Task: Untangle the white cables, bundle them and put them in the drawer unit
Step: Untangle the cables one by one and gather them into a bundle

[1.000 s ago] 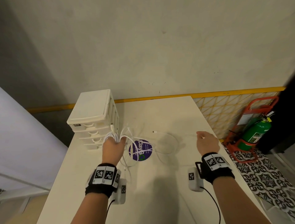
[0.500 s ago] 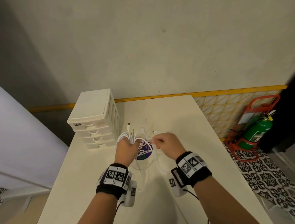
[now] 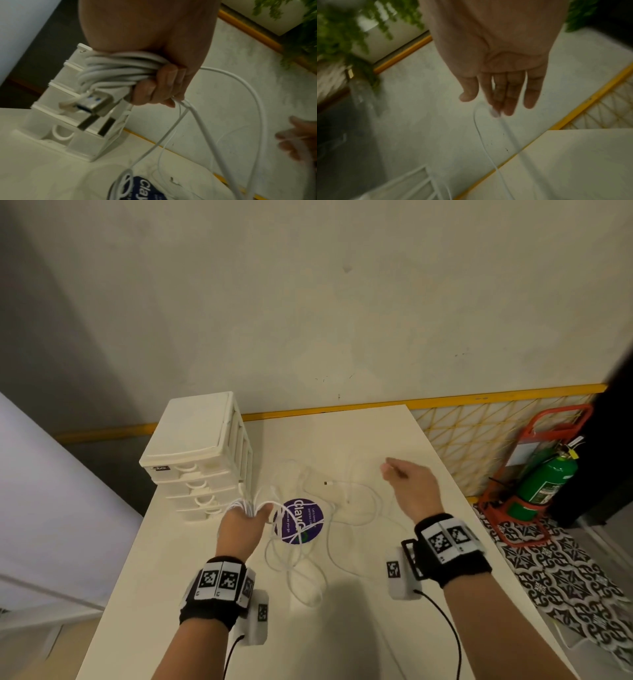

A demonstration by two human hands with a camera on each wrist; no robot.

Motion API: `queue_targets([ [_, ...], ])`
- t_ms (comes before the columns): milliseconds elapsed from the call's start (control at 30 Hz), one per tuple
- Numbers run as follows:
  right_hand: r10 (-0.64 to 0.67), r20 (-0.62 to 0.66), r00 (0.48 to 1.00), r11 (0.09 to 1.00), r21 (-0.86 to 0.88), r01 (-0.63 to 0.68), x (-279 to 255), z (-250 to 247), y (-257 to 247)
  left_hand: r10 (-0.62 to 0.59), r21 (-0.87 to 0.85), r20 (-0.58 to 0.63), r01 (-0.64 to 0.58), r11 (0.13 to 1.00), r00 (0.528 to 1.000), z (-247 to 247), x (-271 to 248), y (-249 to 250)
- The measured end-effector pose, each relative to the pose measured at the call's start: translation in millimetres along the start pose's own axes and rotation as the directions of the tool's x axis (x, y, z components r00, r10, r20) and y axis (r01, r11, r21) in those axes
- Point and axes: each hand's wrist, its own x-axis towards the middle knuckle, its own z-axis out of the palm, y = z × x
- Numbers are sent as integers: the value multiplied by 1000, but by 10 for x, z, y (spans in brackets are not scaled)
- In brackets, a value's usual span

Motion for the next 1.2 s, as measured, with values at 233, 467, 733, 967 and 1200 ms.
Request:
queue_targets([
  [233, -200, 556, 807, 980, 110, 167, -371, 407, -254, -11, -154, 100, 27, 988, 995, 101, -153, 371],
  [467, -213, 203, 956, 964, 201, 172, -270, 486, -23, 42, -82, 72, -36, 996, 997, -98, -141, 505],
  [733, -256, -202, 945, 966, -16, 258, 120, -116, 6, -3, -60, 126, 10, 998, 992, -218, -71, 442],
  [967, -329, 333, 884, 940, 29, 339, -167, 129, -209, 41, -286, 255, 35, 958, 966, -66, -189, 583],
  [1200, -456, 158, 876, 889, 50, 455, -293, 440, -455, 135, -336, 369, -3, 942, 919, -9, -314, 700],
])
